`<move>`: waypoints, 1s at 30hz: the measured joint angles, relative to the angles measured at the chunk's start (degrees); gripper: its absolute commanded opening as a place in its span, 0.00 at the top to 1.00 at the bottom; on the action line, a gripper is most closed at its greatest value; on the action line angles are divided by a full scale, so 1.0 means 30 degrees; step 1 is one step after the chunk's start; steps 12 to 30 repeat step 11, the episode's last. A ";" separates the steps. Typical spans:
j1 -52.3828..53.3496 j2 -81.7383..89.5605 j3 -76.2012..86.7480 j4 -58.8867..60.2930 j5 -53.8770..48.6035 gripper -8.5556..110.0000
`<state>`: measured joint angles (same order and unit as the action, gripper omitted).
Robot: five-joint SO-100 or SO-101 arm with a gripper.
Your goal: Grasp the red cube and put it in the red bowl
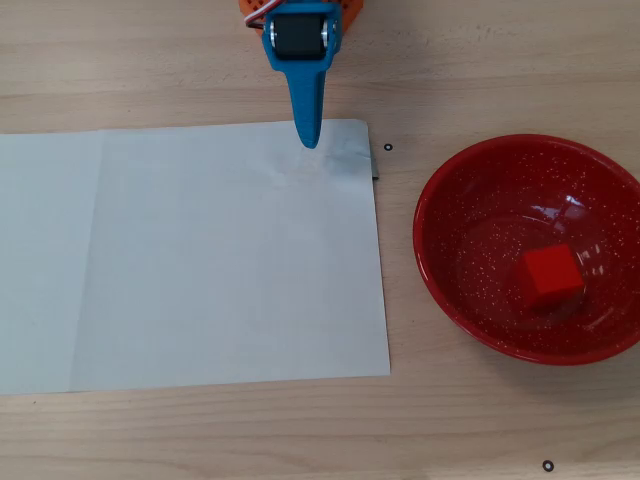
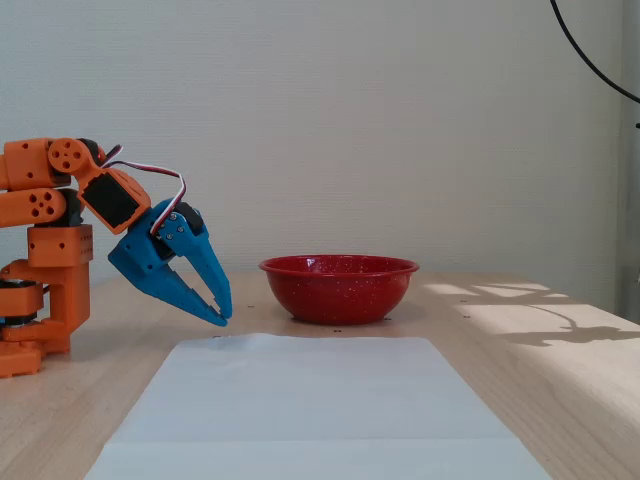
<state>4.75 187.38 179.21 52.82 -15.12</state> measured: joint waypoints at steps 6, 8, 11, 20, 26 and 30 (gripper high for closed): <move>-0.0264 0.0000 0.0000 0.0000 0.0029 0.92; -0.0557 0.0000 0.0000 0.0000 0.0000 0.92; -0.0352 0.0000 0.0029 0.0000 0.0000 0.92; -0.0352 0.0000 0.0029 0.0000 0.0000 0.92; -0.0352 0.0000 0.0029 0.0000 0.0000 0.92; -0.0352 0.0000 0.0029 0.0000 0.0000 0.92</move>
